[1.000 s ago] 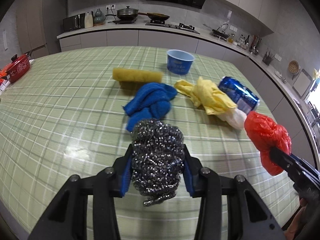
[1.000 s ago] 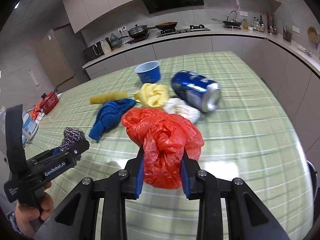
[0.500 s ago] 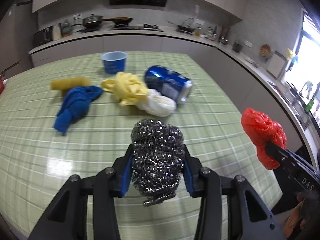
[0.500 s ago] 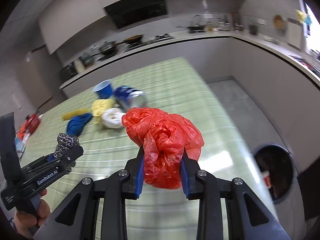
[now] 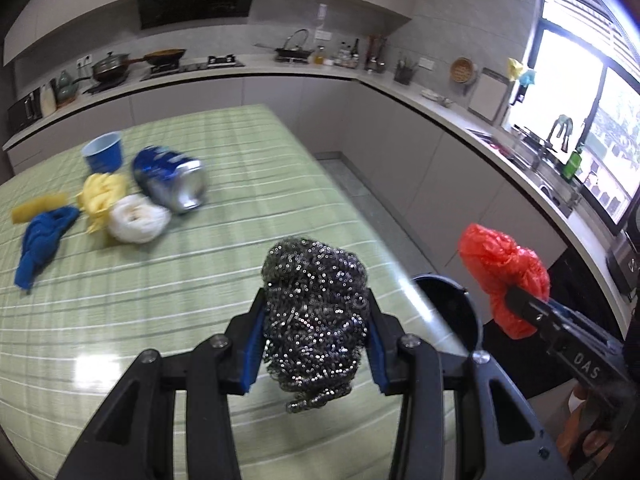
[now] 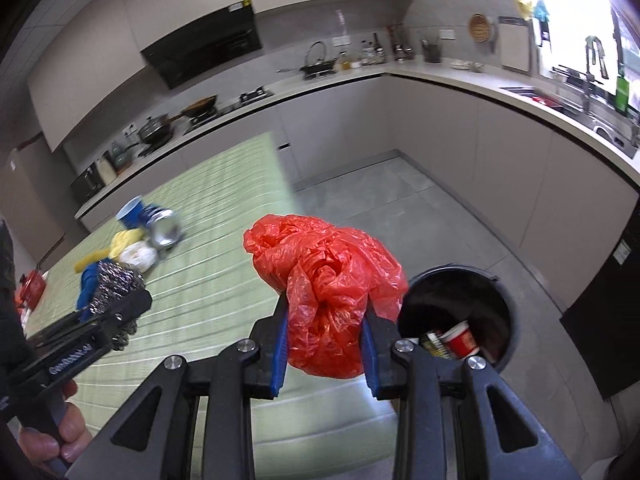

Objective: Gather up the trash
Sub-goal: 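Carry the steel wool and red bag over the black bin with both tools, then open the left tool to drop the steel wool while the right tool drops the red bag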

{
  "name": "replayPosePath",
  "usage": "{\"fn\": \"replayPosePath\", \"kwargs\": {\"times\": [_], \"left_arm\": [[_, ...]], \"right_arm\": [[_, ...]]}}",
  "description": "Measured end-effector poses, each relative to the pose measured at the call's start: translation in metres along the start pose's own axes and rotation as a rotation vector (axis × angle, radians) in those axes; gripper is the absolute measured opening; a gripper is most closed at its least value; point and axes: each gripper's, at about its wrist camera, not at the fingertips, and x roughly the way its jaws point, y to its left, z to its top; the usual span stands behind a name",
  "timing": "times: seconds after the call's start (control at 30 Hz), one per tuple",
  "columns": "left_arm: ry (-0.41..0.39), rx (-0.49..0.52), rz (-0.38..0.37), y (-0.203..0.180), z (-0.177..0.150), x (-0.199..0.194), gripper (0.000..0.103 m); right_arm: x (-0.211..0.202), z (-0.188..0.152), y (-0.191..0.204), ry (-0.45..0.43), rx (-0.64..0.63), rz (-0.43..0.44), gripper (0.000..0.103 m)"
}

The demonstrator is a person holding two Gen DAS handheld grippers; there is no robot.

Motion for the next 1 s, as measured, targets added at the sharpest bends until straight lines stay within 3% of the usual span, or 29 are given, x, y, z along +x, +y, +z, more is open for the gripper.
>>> {"fn": "replayPosePath", "kwargs": {"times": [0.2, 0.47, 0.8, 0.9, 1.0], "left_arm": [[0.029, -0.010, -0.042, -0.102, 0.014, 0.043, 0.044], [0.127, -0.039, -0.061, -0.187, 0.007, 0.121, 0.044], [0.273, -0.035, 0.030, -0.213, -0.041, 0.208, 0.047], [0.308, -0.041, 0.062, -0.217, -0.043, 0.224, 0.053], [0.290, -0.046, 0.101, -0.217, -0.039, 0.224, 0.068]], "right_arm": [[0.007, 0.019, -0.112, 0.033, 0.027, -0.010, 0.033], [0.037, 0.036, -0.214, 0.111, -0.025, -0.026, 0.033], [0.098, 0.018, -0.259, 0.211, -0.064, 0.005, 0.033], [0.113, 0.015, -0.263, 0.233, -0.083, 0.011, 0.033], [0.126, 0.010, -0.261, 0.252, -0.098, 0.024, 0.033]]}}
